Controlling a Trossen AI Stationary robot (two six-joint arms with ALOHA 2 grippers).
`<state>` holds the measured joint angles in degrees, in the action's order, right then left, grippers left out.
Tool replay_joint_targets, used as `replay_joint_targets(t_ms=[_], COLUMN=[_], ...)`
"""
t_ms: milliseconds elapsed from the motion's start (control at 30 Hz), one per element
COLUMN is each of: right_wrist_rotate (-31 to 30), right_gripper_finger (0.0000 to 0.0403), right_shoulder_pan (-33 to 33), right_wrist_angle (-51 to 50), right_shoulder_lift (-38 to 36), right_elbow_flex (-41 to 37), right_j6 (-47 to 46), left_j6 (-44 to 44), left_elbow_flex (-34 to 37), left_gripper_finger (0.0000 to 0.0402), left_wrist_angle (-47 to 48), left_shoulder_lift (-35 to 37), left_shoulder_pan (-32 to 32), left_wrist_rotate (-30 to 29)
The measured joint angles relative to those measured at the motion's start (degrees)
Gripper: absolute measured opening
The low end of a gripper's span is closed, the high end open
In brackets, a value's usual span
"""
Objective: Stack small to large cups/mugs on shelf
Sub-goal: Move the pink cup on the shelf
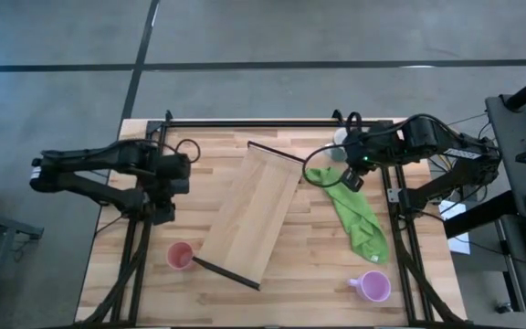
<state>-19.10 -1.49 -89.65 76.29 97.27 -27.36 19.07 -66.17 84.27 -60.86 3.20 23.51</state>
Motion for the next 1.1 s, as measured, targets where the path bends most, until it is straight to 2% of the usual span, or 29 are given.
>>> replay_joint_targets(t_ms=[167,400,700,900,1100], right_wrist_rotate=[0.0,0.0,0.0,0.0,0.0], right_gripper_finger=[0.0028,0.0028,0.0028,0.0028,0.0028], right_shoulder_pan=[0.0,0.0,0.0,0.0,0.0], right_wrist_angle=[1.2,1.9,1.6,1.6,1.6], right_shoulder_lift=[0.0,0.0,0.0,0.0,0.0], right_elbow_flex=[-0.1,-0.3,-0.3,-0.3,-0.3], right_j6=[4.7,4.5,4.5,4.5,4.7], left_j6=[-0.2,0.0,0.1,0.0,-0.4], left_elbow_flex=[0.0,-0.4,-5.3,-5.9,-5.5], left_gripper_finger=[0.0132,0.0132,0.0132,0.0132,0.013], left_wrist_angle=[0.1,-1.2,-8.1,-7.8,-7.3], left_shoulder_lift=[-2.0,-3.6,-2.9,-2.6,-1.6], left_shoulder_pan=[0.0,0.0,0.0,0.0,0.0], left_wrist_rotate=[0.0,0.3,-0.1,-2.8,-3.1])
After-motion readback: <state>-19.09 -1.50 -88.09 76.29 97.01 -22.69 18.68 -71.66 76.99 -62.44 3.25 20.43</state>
